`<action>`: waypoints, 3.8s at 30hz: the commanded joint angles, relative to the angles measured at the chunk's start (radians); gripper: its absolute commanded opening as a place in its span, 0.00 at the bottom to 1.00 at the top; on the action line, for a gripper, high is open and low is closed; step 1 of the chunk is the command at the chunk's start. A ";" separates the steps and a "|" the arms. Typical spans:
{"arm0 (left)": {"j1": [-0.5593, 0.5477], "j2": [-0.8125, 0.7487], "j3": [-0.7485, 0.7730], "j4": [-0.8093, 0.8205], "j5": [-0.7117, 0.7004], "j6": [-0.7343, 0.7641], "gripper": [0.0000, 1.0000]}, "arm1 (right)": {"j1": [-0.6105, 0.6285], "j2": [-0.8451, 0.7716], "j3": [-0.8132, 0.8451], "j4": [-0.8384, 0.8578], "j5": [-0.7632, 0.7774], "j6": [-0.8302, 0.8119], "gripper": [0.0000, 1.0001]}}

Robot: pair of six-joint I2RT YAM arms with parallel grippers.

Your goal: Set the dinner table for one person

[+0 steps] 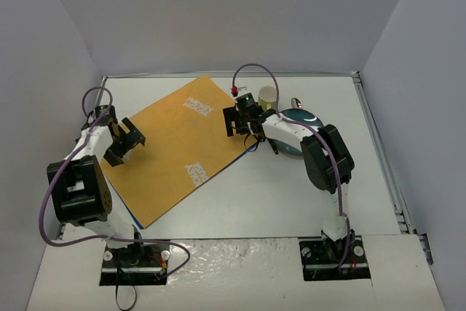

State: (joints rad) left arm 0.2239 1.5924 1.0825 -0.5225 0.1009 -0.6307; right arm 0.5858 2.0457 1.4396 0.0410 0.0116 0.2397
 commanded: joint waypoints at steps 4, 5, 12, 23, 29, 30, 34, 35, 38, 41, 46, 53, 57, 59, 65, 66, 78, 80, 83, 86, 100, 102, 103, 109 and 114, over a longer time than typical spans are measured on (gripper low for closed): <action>0.048 0.076 -0.051 0.080 -0.022 -0.036 0.96 | 0.006 -0.023 -0.101 0.067 0.079 0.071 0.76; 0.058 0.086 -0.057 0.068 -0.022 -0.040 0.96 | 0.007 -0.028 -0.125 0.070 0.086 0.077 0.76; 0.108 0.080 -0.124 0.042 -0.043 -0.054 0.97 | 0.008 -0.089 -0.262 0.079 0.105 0.138 0.76; 0.127 0.029 -0.113 0.016 -0.016 -0.053 0.97 | 0.006 -0.143 -0.274 0.082 0.091 0.136 0.76; 0.113 -0.042 -0.003 -0.042 0.030 -0.021 0.97 | 0.006 -0.218 -0.182 0.077 0.067 0.106 0.76; 0.105 -0.070 0.024 -0.056 0.038 -0.016 0.97 | 0.005 -0.243 -0.157 0.074 0.061 0.100 0.77; 0.057 -0.130 0.108 -0.109 0.037 0.017 0.97 | 0.003 -0.332 -0.099 0.073 0.051 0.096 0.79; 0.038 -0.150 0.126 -0.117 0.032 0.032 0.97 | -0.004 -0.359 -0.102 0.073 0.051 0.106 0.80; -0.024 -0.219 0.164 -0.139 0.024 0.096 0.97 | -0.040 -0.445 -0.129 0.077 0.049 0.151 0.87; -0.087 -0.281 0.176 -0.153 0.041 0.176 0.97 | -0.092 -0.561 -0.197 0.084 0.056 0.194 1.00; -0.137 -0.398 0.111 -0.142 0.080 0.247 0.97 | -0.254 -0.749 -0.400 0.093 0.077 0.277 1.00; -0.202 -0.484 0.031 -0.139 0.127 0.312 0.97 | -0.593 -0.926 -0.729 0.148 -0.140 0.350 1.00; -0.213 -0.512 -0.012 -0.115 0.152 0.319 0.97 | -0.745 -0.932 -0.835 0.200 -0.242 0.402 1.00; -0.213 -0.525 -0.029 -0.104 0.147 0.327 0.97 | -0.771 -0.922 -0.872 0.238 -0.236 0.417 1.00; -0.259 -0.548 -0.080 -0.068 0.104 0.338 0.97 | -0.782 -0.779 -0.962 0.441 -0.336 0.529 0.93; -0.260 -0.551 -0.092 -0.058 0.099 0.337 0.97 | -0.783 -0.753 -0.968 0.480 -0.350 0.543 0.93; -0.275 -0.571 -0.176 -0.018 0.038 0.341 0.97 | -0.779 -0.507 -0.999 0.737 -0.437 0.573 0.72; -0.275 -0.570 -0.176 -0.016 0.035 0.341 0.97 | -0.779 -0.480 -0.999 0.765 -0.443 0.585 0.70; -0.275 -0.567 -0.175 -0.015 0.026 0.343 0.97 | -0.779 -0.420 -1.001 0.797 -0.442 0.603 0.64; -0.275 -0.563 -0.173 -0.014 0.020 0.345 0.97 | -0.779 -0.390 -1.011 0.823 -0.428 0.615 0.55; -0.286 -0.545 -0.173 -0.024 -0.011 0.345 0.97 | -0.791 -0.525 -1.044 0.768 -0.349 0.700 0.00; -0.289 -0.542 -0.173 -0.026 -0.012 0.342 0.97 | -0.794 -0.626 -1.039 0.721 -0.331 0.724 0.00; -0.290 -0.539 -0.172 -0.027 -0.012 0.340 0.97 | -0.794 -0.678 -1.032 0.696 -0.323 0.736 0.00; -0.294 -0.511 -0.142 -0.052 -0.019 0.316 0.97 | -0.799 -0.939 -0.934 0.467 -0.228 0.743 0.00; -0.298 -0.493 -0.077 -0.087 -0.015 0.283 0.97 | -0.802 -1.037 -0.808 0.354 -0.189 0.688 0.00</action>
State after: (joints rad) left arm -0.0663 1.0962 0.9019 -0.6061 0.0965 -0.3096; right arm -0.2099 1.1006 0.4414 0.3304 -0.2065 0.9285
